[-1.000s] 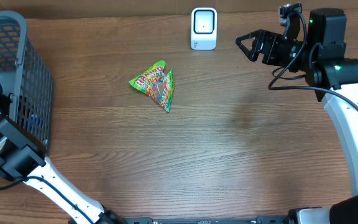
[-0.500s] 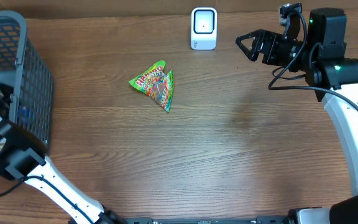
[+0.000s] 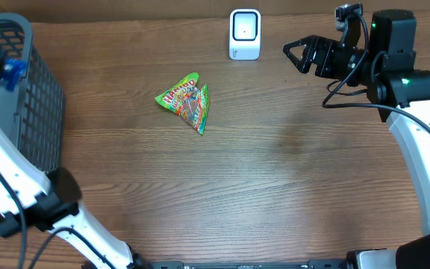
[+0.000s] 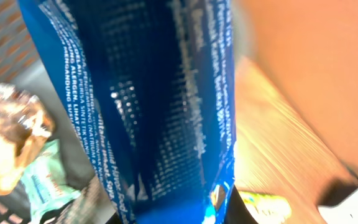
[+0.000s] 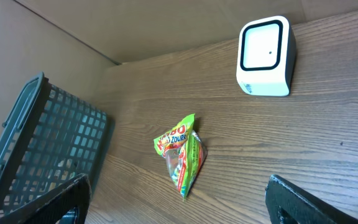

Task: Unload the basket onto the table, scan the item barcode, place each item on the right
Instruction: 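Grasp the blue snack bar in the basket with the left gripper, place on table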

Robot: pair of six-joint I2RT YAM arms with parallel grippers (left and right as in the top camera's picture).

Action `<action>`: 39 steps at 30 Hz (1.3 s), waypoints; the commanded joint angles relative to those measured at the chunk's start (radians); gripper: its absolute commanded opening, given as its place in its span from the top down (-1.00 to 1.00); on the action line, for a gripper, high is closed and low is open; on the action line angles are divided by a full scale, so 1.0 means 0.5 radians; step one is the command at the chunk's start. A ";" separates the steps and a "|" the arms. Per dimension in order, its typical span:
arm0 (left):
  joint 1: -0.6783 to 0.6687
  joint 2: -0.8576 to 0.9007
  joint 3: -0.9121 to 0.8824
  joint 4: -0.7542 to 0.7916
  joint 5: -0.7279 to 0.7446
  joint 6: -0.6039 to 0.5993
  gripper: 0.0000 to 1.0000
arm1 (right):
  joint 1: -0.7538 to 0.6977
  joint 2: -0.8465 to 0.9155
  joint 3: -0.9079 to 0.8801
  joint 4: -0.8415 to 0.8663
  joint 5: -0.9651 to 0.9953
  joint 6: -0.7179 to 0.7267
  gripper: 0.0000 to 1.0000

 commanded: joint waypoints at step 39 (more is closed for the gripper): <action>-1.145 -0.230 -1.826 0.612 0.157 0.298 -0.29 | -0.002 -0.016 0.037 0.002 -0.015 -0.040 -0.80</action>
